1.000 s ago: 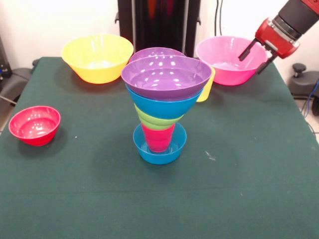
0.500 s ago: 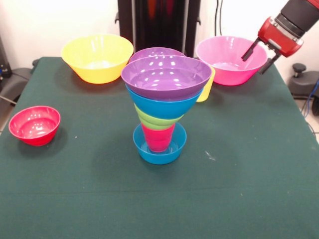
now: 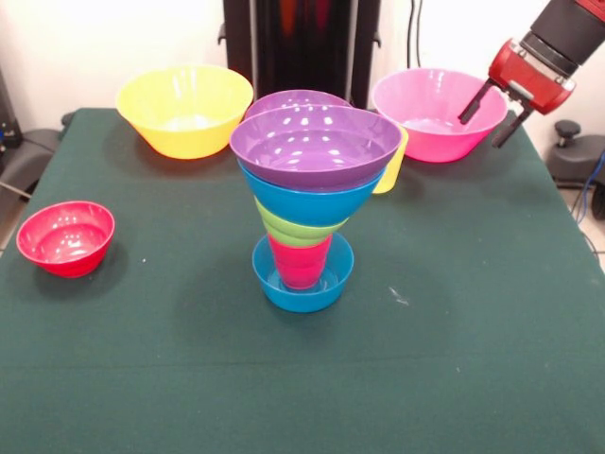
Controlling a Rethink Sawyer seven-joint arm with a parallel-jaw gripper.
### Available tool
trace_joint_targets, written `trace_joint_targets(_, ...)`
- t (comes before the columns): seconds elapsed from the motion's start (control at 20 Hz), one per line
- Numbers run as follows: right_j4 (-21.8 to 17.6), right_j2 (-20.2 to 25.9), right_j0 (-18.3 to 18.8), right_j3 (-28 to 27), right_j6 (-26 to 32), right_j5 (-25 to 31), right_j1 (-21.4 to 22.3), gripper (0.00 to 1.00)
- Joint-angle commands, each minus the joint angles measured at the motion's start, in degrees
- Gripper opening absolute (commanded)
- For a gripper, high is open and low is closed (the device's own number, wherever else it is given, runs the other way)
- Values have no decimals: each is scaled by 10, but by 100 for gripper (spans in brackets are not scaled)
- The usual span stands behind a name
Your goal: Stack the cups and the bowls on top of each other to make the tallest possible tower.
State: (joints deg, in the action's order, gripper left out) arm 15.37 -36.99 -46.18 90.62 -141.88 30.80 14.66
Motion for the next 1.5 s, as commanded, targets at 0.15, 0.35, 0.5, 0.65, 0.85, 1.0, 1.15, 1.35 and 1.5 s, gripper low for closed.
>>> trace_joint_targets(0.15,-2,78,15,45,-85,-60,-30,100)
trace_joint_targets(0.35,-10,70,14,54,-78,-52,-30,100)
trace_joint_targets(0.5,-8,67,13,62,-81,-65,-29,0)
trace_joint_targets(0.65,-5,72,16,72,-83,-79,-23,0)
trace_joint_targets(0.85,4,78,17,78,-81,-49,-5,0)
trace_joint_targets(1.0,5,81,22,76,-75,-42,6,0)
trace_joint_targets(1.15,7,99,33,86,-63,-47,26,0)
trace_joint_targets(1.35,-4,100,38,90,-41,-31,62,0)
trace_joint_targets(1.5,-16,73,17,87,-41,13,94,0)
